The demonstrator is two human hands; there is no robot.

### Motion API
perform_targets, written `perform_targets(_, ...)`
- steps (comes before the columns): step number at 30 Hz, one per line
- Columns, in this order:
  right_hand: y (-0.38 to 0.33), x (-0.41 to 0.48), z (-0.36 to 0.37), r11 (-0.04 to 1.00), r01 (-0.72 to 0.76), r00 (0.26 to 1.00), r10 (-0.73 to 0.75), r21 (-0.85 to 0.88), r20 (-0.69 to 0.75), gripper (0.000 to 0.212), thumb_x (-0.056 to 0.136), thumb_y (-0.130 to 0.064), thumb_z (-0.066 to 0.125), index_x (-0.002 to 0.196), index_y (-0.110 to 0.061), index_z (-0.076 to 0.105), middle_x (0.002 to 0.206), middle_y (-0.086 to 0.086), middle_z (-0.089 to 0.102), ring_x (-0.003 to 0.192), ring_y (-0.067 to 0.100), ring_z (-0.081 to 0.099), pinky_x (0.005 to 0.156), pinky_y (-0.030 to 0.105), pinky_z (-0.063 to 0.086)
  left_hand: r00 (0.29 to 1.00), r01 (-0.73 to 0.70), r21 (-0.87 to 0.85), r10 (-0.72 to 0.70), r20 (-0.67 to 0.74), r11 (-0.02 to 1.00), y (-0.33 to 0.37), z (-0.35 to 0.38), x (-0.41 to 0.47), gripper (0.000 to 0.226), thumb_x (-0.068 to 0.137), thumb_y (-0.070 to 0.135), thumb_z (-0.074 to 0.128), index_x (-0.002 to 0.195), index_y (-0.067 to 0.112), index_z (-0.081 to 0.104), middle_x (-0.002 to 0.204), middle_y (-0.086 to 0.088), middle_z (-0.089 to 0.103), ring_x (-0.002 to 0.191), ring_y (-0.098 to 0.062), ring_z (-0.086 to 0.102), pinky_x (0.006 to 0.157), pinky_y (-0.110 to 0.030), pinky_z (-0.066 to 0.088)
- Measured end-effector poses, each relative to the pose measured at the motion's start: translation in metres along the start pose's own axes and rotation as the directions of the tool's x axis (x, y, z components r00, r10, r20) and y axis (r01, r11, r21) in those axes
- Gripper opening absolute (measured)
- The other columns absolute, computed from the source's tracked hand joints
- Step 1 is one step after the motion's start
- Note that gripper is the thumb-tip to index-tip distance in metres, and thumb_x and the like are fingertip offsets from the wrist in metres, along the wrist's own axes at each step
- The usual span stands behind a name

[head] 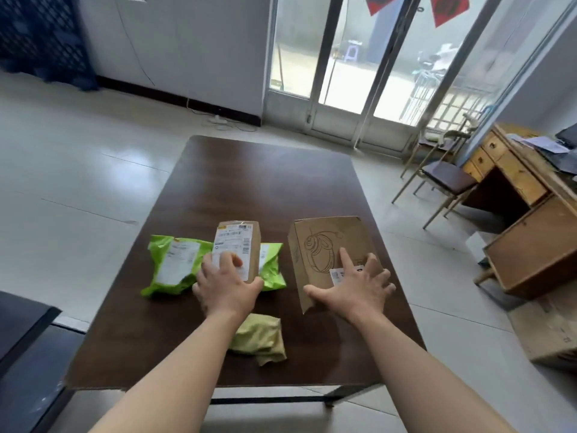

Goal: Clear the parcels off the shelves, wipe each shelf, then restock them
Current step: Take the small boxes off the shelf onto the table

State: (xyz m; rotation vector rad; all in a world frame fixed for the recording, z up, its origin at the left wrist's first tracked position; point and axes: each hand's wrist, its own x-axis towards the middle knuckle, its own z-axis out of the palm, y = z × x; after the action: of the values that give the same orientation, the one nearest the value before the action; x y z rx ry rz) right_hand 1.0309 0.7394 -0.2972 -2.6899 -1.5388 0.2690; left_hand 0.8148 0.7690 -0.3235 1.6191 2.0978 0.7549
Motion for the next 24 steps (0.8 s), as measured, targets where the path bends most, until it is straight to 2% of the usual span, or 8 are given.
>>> perform_targets(4, 0.055, 0.047, 0.012, 0.999, -0.039, 0.998, 0.041, -0.032, 0.050, 0.123, 0.039, -0.099, 0.038, 0.148, -0.049, 0.009, 0.153, 0.008, 0.007, 0.137, 0.049, 0.016, 0.112, 0.061, 0.019, 0.996, -0.003, 0.004, 0.002, 0.090, 1.000, 0.047, 0.066, 0.000, 0.047, 0.064, 0.046, 0.073, 0.093, 0.031, 0.040, 0.136, -0.005, 0.033, 0.121, -0.030, 0.037, 0.100, -0.043, 0.029)
perform_targets(10, 0.103, 0.097, 0.047, 0.995, -0.075, 0.985, 0.085, -0.069, 0.152, 0.123, 0.039, -0.100, 0.036, 0.148, -0.050, 0.006, 0.153, 0.008, 0.005, 0.138, 0.049, 0.016, 0.111, 0.061, 0.020, 0.977, 0.023, 0.075, -0.038, 0.208, 0.997, 0.076, 0.140, 0.004, 0.047, 0.066, 0.046, 0.073, 0.093, 0.030, 0.038, 0.134, -0.006, 0.035, 0.122, -0.029, 0.038, 0.098, -0.043, 0.033)
perform_targets(19, 0.121, 0.146, 0.088, 0.995, -0.079, 0.970, 0.092, -0.067, 0.226, 0.120, 0.044, -0.098, 0.040, 0.148, -0.048, 0.009, 0.152, 0.008, 0.006, 0.138, 0.048, 0.016, 0.112, 0.062, 0.021, 0.962, 0.023, 0.210, -0.078, 0.262, 0.978, 0.088, 0.208, 0.024, 0.051, 0.064, 0.048, 0.075, 0.094, 0.030, 0.038, 0.133, -0.006, 0.035, 0.119, -0.030, 0.040, 0.098, -0.042, 0.034)
perform_targets(24, 0.116, 0.157, 0.096, 0.997, -0.052, 0.972, 0.065, -0.060, 0.226, 0.120, 0.047, -0.099, 0.038, 0.149, -0.046, 0.003, 0.153, 0.008, 0.000, 0.141, 0.048, 0.010, 0.113, 0.063, 0.018, 0.957, 0.044, 0.237, -0.109, 0.268, 0.971, 0.087, 0.223, 0.029, 0.056, 0.066, 0.049, 0.078, 0.096, 0.027, 0.037, 0.137, -0.008, 0.028, 0.124, -0.030, 0.035, 0.101, -0.042, 0.033)
